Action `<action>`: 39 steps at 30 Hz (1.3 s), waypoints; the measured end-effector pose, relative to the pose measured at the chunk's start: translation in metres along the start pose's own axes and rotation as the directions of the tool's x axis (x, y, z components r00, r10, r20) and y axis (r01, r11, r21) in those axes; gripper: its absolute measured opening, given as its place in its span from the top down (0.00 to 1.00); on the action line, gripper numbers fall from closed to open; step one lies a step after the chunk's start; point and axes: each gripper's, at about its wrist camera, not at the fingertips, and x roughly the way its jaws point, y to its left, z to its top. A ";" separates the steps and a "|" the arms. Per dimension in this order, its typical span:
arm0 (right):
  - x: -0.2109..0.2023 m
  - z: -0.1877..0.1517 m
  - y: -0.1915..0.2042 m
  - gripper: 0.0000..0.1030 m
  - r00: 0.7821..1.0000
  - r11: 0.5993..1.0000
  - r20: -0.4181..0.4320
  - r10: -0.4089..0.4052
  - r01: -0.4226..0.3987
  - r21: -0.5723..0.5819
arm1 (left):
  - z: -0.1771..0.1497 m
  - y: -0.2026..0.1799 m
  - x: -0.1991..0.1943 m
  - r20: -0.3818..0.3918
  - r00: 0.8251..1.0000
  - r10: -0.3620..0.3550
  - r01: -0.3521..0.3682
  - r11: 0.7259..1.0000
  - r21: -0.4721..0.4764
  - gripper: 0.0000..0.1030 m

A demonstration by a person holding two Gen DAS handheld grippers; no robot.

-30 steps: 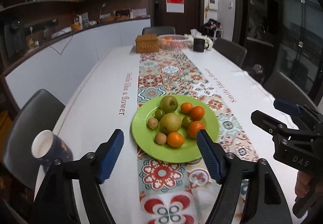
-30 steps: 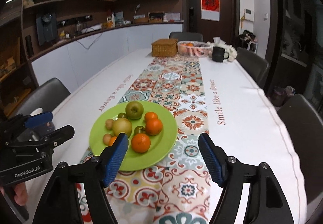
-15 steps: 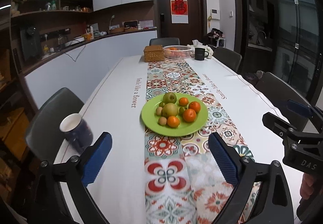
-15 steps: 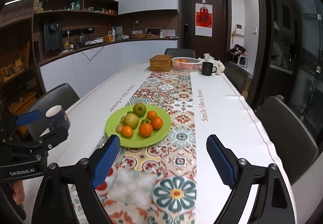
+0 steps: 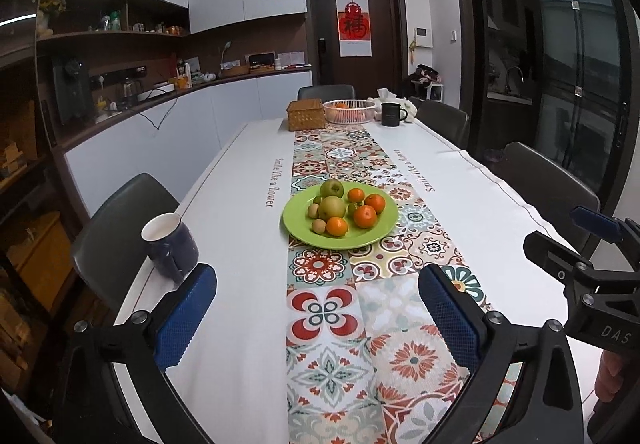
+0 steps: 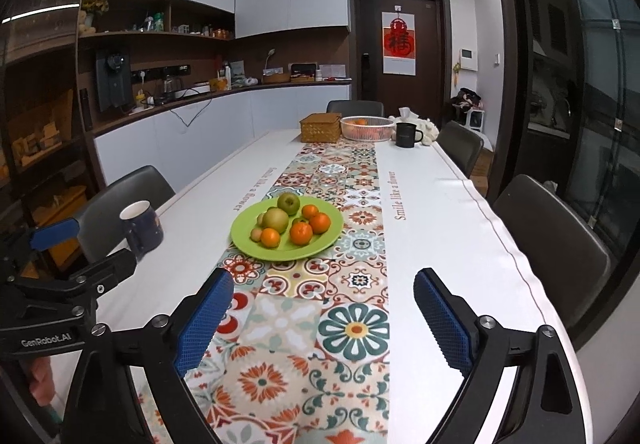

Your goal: Organize fruits

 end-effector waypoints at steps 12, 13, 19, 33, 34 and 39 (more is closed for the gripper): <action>-0.021 -0.004 0.000 0.10 1.000 1.000 0.021 0.005 -0.005 0.010 | -0.004 -0.003 -0.027 0.050 0.999 0.007 -0.006 1.000 -0.002 0.00; -0.021 -0.004 0.000 0.10 1.000 1.000 0.021 0.005 -0.005 0.008 | -0.004 -0.003 -0.028 0.051 0.999 0.008 -0.008 1.000 -0.002 0.00; -0.021 -0.005 0.001 0.10 1.000 1.000 0.025 0.003 -0.003 0.004 | -0.005 -0.002 -0.030 0.048 0.999 0.020 -0.020 1.000 -0.005 0.00; -0.021 -0.006 0.004 0.10 1.000 1.000 0.017 0.002 -0.002 0.004 | -0.007 0.001 -0.032 0.056 0.998 0.005 -0.005 1.000 -0.011 0.00; -0.021 -0.006 0.004 0.10 1.000 1.000 0.017 0.002 -0.002 0.005 | -0.007 0.002 -0.032 0.054 0.999 0.005 -0.004 1.000 -0.013 0.00; -0.021 -0.006 0.003 0.10 1.000 1.000 0.015 0.004 -0.004 0.003 | -0.008 0.002 -0.031 0.055 0.998 0.004 -0.003 1.000 -0.013 0.00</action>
